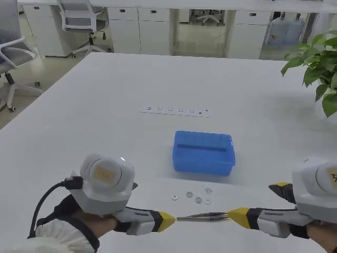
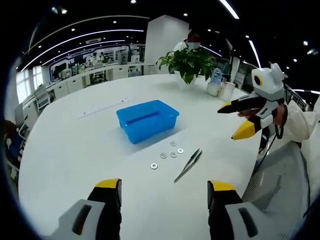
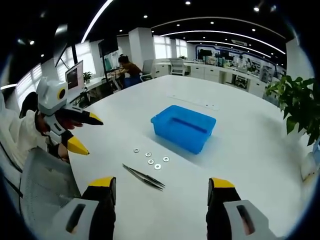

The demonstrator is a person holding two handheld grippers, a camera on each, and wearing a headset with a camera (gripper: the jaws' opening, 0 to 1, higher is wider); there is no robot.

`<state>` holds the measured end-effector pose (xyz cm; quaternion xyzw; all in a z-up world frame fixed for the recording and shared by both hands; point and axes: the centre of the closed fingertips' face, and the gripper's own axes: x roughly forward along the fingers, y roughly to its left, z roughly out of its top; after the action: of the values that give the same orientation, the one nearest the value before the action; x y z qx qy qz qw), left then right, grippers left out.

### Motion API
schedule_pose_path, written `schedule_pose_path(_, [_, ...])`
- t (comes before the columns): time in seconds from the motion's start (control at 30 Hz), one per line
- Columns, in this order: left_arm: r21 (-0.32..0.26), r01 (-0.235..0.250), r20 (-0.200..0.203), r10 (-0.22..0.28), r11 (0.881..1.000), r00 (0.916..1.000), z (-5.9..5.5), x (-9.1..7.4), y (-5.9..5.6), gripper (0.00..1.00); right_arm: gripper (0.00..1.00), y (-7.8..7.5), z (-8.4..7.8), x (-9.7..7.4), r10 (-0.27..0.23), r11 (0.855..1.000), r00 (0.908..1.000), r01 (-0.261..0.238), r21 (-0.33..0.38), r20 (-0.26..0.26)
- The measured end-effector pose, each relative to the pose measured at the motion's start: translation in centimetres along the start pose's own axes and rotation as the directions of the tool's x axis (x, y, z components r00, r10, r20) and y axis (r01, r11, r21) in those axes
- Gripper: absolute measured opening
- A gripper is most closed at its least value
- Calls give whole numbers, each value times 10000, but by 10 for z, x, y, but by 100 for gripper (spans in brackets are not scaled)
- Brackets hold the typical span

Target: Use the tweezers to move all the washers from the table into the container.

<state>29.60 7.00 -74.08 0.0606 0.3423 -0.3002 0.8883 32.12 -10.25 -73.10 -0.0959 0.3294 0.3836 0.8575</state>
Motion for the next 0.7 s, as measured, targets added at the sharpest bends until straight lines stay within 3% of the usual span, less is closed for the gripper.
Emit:
schedule_pose_path(0.63, [238, 183, 34, -184, 9995, 9998, 4, 3, -2, 58, 67, -1, 3, 2, 88, 9999, 10000, -87, -91, 43])
schedule_pose_path(0.7, [228, 389, 133, -392, 9990, 9991, 5, 4, -6, 55, 66, -1, 3, 2, 113, 9999, 9999, -113, -86, 44])
